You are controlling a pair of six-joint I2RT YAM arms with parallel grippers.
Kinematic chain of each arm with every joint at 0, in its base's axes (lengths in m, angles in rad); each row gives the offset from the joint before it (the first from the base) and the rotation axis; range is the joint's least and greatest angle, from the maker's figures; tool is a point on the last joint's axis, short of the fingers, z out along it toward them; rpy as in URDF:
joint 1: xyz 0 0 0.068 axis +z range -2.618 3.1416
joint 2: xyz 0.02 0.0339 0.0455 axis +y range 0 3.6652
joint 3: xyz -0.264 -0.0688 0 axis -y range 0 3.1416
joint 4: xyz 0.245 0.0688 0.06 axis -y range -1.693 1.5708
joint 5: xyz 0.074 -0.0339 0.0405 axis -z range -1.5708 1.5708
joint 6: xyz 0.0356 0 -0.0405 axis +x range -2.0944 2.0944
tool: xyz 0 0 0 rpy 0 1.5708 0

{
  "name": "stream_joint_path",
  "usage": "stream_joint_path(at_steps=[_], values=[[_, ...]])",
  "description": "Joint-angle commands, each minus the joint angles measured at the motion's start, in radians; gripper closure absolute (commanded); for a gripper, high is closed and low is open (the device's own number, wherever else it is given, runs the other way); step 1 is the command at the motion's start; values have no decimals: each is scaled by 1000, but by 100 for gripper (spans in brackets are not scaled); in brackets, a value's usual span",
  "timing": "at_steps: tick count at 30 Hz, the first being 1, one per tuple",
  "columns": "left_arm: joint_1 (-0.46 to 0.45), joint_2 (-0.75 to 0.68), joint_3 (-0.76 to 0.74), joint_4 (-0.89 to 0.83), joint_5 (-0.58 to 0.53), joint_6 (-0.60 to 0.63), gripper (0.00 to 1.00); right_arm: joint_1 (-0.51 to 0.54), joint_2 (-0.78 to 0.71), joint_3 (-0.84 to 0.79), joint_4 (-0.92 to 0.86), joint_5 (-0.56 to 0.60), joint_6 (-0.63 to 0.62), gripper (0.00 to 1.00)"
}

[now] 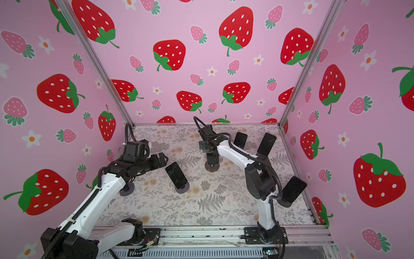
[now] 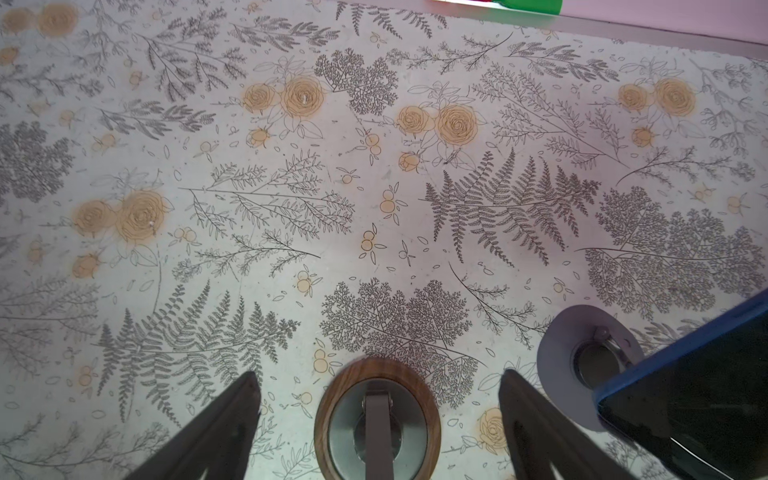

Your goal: Remove the phone from the phone stand

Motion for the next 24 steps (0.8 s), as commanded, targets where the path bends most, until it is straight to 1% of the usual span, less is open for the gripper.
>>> stream_joint_path(at_steps=[1,3,8,11,13,14,17,19,24], values=[[0,-3,42,11,1,-2,1,-7,-52,-40,18,-7,16,15],[1,-3,53,-6,2,-2,1,-6,-54,-46,14,-7,21,16],[0,-15,24,1,7,-14,1,-6,-53,-59,3,-5,28,17],[0,-26,22,-17,5,-17,1,-7,-54,-70,7,-9,29,22],[0,-39,3,3,3,-24,1,-7,-52,-69,5,-6,24,23],[0,-44,-4,13,2,-27,1,-6,-53,-69,5,-5,23,25],[0,-47,11,7,6,-33,1,-7,-59,-68,2,0,20,27],[0,-48,11,15,5,-36,1,-6,-65,-64,3,-7,11,31],[0,-33,37,15,14,-48,1,-6,-84,-59,-5,-5,11,32]])
